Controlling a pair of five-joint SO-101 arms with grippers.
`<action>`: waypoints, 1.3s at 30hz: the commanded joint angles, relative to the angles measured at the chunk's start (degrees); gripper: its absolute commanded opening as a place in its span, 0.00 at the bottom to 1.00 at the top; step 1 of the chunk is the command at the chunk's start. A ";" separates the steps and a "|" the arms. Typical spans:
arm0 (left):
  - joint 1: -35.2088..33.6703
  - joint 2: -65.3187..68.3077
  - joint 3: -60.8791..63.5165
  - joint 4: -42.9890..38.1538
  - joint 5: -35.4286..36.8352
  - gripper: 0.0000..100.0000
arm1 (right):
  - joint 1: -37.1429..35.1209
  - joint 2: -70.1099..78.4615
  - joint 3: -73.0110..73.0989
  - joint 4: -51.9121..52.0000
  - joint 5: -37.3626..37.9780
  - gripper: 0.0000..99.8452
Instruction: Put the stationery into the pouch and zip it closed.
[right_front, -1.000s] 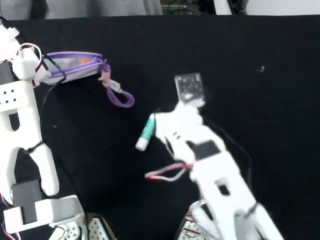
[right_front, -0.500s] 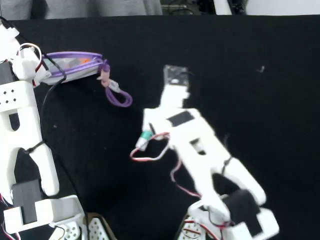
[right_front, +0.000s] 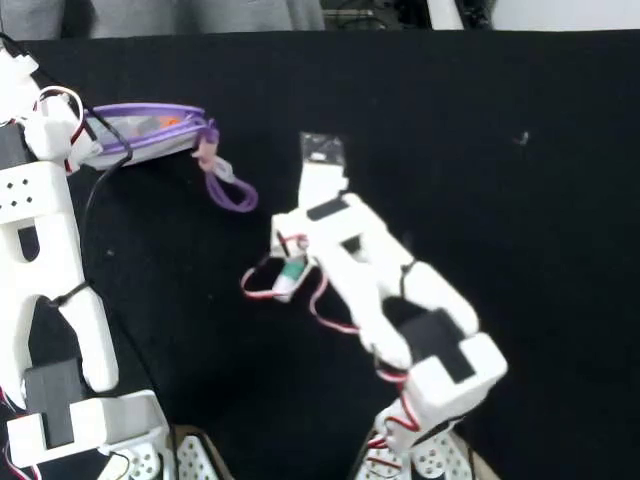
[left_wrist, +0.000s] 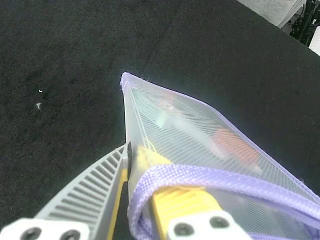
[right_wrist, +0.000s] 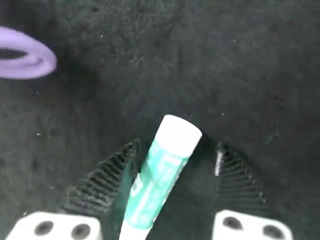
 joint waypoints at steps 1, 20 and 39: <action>-0.04 -0.44 -0.66 -1.58 0.70 0.03 | 0.97 3.74 -7.52 4.75 -0.18 0.23; 0.92 -0.88 -0.75 -1.14 0.70 0.03 | 2.55 11.21 -23.08 19.69 10.46 0.01; 14.55 -0.97 -15.60 14.59 0.79 0.03 | 9.41 -44.26 -10.86 19.69 28.31 0.01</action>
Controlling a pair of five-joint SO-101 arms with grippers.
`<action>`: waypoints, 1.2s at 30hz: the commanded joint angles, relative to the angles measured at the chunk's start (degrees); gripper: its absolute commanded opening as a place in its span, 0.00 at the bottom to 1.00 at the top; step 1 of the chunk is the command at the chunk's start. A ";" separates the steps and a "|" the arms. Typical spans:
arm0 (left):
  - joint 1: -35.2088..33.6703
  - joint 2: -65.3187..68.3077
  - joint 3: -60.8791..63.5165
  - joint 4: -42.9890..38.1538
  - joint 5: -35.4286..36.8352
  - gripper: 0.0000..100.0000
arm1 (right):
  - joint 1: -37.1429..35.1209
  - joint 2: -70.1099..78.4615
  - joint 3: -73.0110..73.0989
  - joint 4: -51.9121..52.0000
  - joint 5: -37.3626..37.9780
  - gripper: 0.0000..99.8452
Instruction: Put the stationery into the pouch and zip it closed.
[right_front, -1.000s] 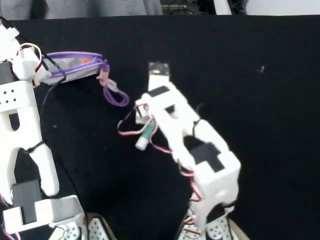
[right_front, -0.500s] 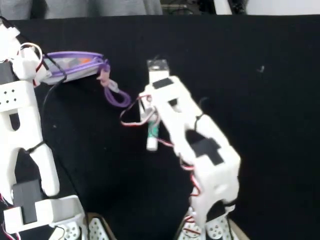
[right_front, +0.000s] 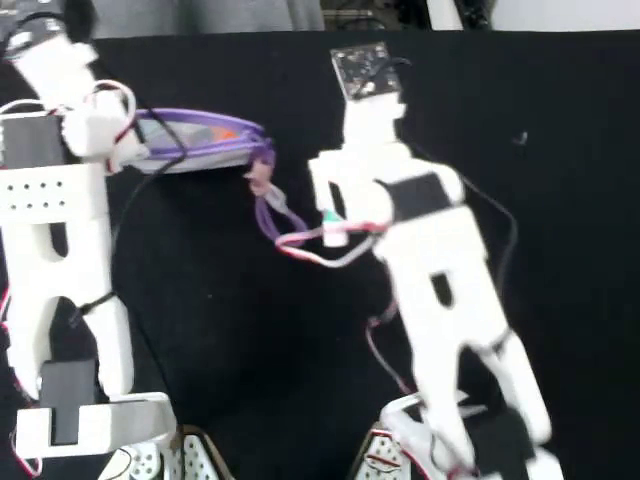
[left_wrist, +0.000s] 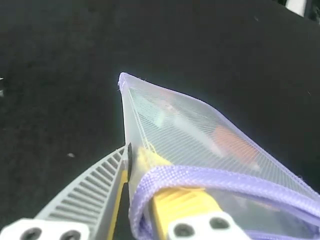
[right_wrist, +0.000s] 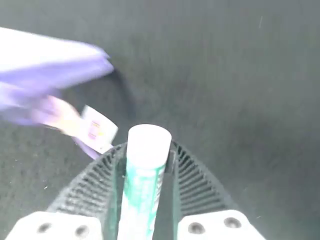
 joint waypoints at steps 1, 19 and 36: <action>2.51 -0.88 -4.35 0.35 0.79 0.03 | 1.05 -11.47 0.66 -0.26 3.52 0.01; 8.66 -0.53 -0.13 2.55 3.69 0.03 | -3.16 -48.57 41.71 -52.22 5.45 0.01; 15.52 -0.44 0.13 2.46 3.69 0.03 | -16.00 -51.56 59.38 -87.38 5.45 0.01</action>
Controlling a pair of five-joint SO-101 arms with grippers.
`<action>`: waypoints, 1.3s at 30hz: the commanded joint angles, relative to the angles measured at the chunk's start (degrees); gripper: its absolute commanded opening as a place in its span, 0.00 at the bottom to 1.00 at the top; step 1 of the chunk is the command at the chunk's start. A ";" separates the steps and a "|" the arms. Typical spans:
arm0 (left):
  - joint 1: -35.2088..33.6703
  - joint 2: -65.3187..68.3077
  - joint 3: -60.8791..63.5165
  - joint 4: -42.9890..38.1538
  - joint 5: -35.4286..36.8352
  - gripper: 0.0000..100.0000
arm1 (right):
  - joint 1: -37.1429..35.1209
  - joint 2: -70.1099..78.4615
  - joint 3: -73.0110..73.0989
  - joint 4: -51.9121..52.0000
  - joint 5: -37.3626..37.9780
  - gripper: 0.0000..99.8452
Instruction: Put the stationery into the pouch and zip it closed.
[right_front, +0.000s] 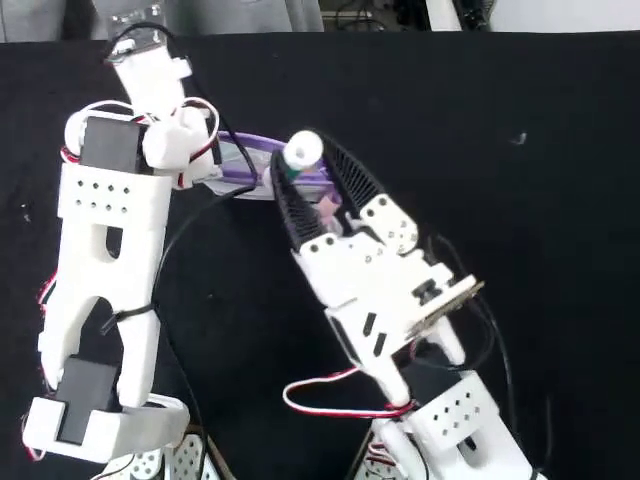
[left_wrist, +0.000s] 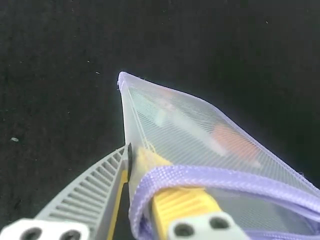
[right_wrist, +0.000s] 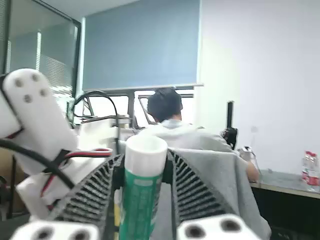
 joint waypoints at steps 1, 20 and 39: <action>1.45 -0.44 -1.27 -0.44 0.53 0.03 | -1.67 -1.01 1.63 -5.71 0.18 0.01; 1.54 -0.53 4.26 -3.96 0.53 0.03 | 6.24 31.52 0.92 -28.75 0.18 0.01; 0.92 -0.53 4.35 -3.78 0.53 0.03 | 6.24 31.43 -4.18 -10.46 0.26 0.22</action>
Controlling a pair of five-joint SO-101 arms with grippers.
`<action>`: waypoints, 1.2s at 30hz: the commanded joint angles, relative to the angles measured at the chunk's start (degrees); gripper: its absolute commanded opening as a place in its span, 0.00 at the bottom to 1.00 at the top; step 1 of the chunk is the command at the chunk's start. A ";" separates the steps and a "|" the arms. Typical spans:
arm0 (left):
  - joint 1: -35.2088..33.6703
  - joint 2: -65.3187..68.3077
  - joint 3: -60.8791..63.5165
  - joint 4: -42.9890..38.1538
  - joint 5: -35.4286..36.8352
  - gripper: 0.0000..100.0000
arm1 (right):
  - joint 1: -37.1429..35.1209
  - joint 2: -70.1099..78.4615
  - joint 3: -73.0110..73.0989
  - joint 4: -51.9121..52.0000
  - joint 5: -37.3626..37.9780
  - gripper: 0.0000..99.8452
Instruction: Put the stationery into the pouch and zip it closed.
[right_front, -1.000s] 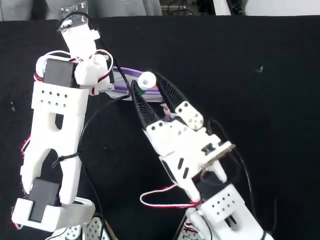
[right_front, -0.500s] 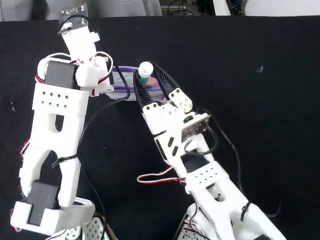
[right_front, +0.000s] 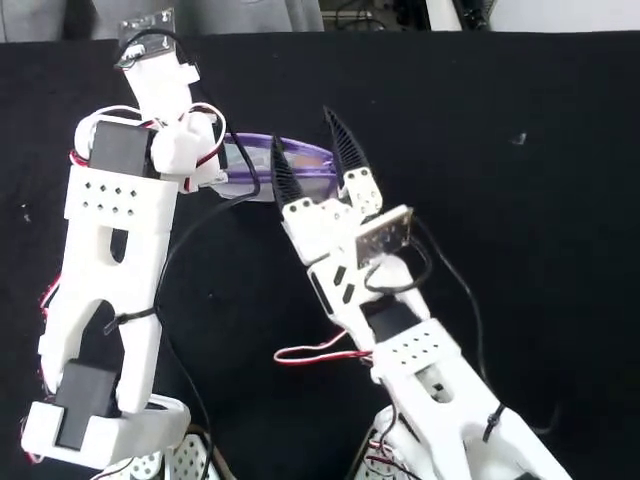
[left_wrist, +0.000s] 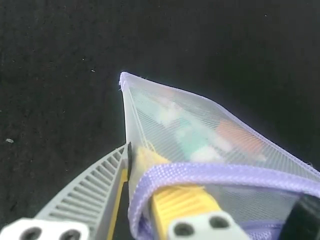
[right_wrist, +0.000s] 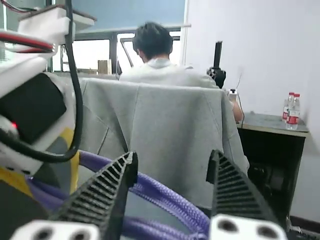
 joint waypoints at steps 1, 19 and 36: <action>-0.75 -0.18 -0.04 -0.97 0.53 0.03 | 1.23 0.40 -4.09 4.75 0.44 0.22; -6.99 -0.18 -0.04 -0.79 0.53 0.03 | 16.79 -46.02 -9.19 65.58 2.55 0.22; -6.81 -0.44 1.80 -1.14 0.44 0.03 | -0.09 -48.40 23.43 37.19 5.36 0.19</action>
